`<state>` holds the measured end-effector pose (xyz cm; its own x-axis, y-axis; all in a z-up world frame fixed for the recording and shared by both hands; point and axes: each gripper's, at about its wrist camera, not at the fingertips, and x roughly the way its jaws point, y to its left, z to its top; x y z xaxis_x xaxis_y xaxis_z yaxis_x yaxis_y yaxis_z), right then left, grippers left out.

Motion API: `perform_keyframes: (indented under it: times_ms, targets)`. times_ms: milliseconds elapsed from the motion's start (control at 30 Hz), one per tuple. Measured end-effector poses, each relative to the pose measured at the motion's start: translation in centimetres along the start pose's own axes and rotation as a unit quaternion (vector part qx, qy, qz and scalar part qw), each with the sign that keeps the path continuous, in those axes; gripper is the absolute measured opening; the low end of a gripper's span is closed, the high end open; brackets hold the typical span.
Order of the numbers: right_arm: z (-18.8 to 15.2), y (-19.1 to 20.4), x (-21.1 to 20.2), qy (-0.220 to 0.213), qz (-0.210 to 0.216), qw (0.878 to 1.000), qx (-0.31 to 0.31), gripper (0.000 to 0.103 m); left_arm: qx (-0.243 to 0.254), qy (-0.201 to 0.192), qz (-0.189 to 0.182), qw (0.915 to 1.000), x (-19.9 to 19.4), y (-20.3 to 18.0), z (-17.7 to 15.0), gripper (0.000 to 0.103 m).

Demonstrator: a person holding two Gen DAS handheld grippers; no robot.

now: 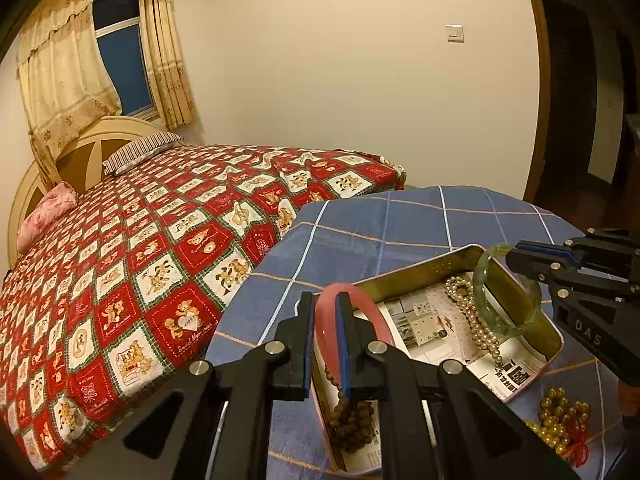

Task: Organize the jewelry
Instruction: 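Carry both bangles into the tin box and open both tools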

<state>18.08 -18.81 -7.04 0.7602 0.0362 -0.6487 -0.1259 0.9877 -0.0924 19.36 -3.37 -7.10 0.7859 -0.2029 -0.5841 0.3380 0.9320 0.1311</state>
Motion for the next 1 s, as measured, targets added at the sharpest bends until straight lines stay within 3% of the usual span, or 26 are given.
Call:
perform_keyframes:
  times_ms: [1000]
  targets:
    - [-0.4,0.5,3.1,0.028,-0.006,1.0,-0.012,0.01,0.003,0.025,0.004,0.9997,2.8,0.1,-0.6,0.01]
